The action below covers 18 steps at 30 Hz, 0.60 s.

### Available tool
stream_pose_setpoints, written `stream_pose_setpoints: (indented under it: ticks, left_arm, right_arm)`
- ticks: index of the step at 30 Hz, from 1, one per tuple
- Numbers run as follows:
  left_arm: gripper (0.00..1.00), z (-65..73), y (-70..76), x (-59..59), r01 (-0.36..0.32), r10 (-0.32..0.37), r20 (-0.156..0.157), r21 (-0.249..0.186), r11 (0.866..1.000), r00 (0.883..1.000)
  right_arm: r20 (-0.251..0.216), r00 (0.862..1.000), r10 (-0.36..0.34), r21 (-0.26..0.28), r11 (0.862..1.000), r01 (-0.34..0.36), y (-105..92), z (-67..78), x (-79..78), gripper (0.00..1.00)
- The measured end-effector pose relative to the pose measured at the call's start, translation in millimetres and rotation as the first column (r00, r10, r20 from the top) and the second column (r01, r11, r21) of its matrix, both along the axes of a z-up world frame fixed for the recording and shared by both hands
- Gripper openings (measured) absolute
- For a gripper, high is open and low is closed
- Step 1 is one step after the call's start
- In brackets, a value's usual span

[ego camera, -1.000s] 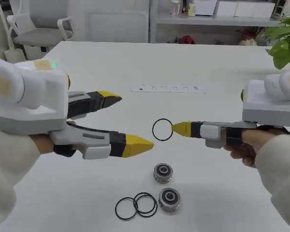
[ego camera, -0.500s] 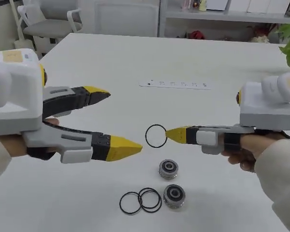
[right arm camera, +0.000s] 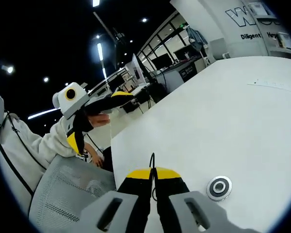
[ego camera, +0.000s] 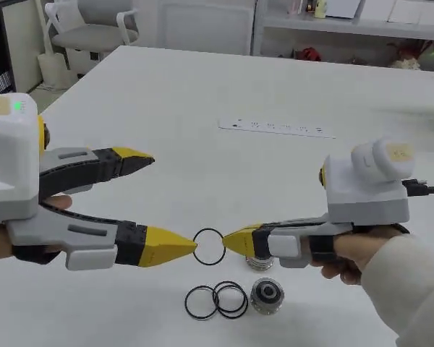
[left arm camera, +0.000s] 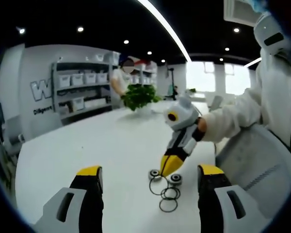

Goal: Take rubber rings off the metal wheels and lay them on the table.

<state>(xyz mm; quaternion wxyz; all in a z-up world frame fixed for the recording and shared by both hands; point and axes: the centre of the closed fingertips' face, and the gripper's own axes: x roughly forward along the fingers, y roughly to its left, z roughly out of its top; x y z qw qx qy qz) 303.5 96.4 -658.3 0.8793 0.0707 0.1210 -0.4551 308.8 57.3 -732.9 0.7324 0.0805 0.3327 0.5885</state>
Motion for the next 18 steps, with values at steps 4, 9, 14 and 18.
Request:
stream_pose_setpoints:
  ticks: [4, 9, 14, 18]
  left_arm:
    - [0.82, -10.2, 4.1, -4.4, -0.013, 0.013, -0.021, -0.003, 1.0, 1.0]
    - [0.82, -23.7, 8.0, -14.1, -0.013, 0.013, -0.063, 0.008, 1.0, 0.998]
    - [0.82, -24.3, 11.3, -15.0, -0.022, 0.022, -0.071, 0.002, 1.0, 0.997]
    - [0.81, -24.7, 10.9, -14.6, -0.023, 0.023, -0.071, 0.001, 1.0, 0.997]
  right_arm:
    - [-0.009, 1.0, 0.02, -0.019, 1.0, -0.021, 3.7, -8.4, -6.1, 0.0]
    - [-0.031, 0.998, 0.045, -0.048, 0.998, -0.046, 7.0, -23.1, -13.6, 0.0]
    - [-0.054, 0.997, 0.057, -0.079, 0.995, -0.061, 7.6, -37.4, -18.3, 0.0]
    - [-0.059, 0.997, 0.055, -0.104, 0.993, -0.061, 6.5, -46.0, -18.4, 0.0]
